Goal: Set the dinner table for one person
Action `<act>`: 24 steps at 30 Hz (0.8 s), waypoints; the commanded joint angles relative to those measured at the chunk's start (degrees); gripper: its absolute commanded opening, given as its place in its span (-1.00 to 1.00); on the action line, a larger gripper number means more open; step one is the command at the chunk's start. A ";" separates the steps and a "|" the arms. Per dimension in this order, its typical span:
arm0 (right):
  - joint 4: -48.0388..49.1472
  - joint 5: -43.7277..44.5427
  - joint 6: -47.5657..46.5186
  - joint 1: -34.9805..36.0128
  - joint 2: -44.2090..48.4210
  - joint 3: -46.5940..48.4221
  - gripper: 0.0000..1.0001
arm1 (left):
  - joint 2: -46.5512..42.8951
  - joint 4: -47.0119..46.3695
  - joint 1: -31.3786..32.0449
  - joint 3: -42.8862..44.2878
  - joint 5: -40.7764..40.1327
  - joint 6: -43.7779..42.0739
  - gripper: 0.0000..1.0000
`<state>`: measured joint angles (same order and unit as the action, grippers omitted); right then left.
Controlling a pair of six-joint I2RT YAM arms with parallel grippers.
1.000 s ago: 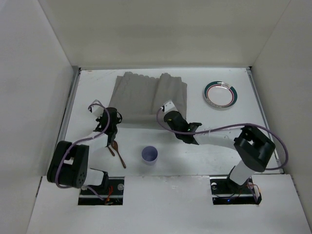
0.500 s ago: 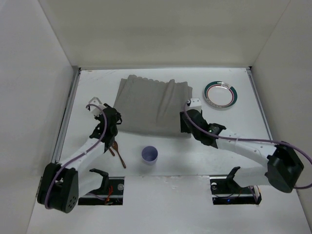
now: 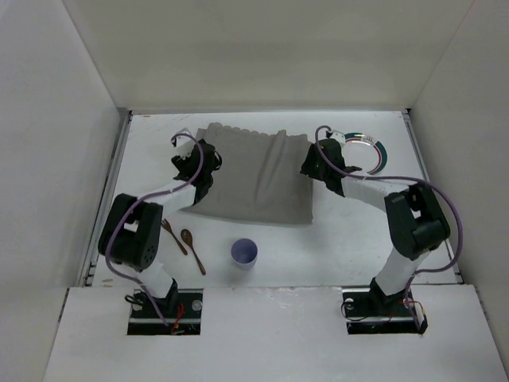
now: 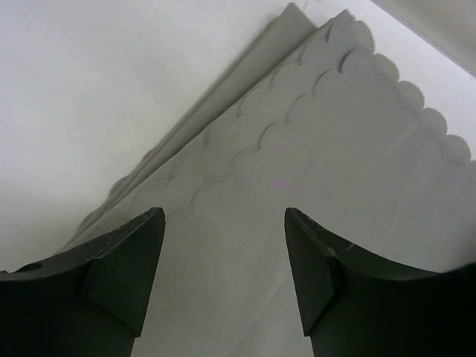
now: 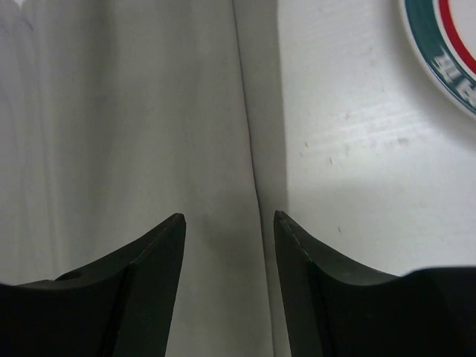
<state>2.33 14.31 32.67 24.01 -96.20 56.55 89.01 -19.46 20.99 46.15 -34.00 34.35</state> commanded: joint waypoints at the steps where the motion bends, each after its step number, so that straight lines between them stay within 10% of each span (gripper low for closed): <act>1: 6.37 -2.35 1.52 -2.42 -4.24 7.06 0.11 | 6.50 -1.46 -2.49 8.94 5.42 -3.15 0.26; 14: -0.21 -9.03 2.84 -5.33 -17.08 19.99 -0.05 | 28.49 5.66 -8.82 29.96 22.40 5.20 0.03; 19: -0.31 -8.77 4.51 -5.86 -18.41 21.41 -0.69 | 28.85 6.19 -9.96 29.44 19.68 5.47 -0.36; 24: 1.89 -5.88 5.74 -7.62 -14.29 18.25 -0.85 | 27.88 5.76 -11.46 26.72 16.69 5.82 -0.47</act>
<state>1.69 5.91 36.91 17.87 -114.69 75.81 117.62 -14.28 10.79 74.32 -15.03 39.24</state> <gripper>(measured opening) 0.084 0.271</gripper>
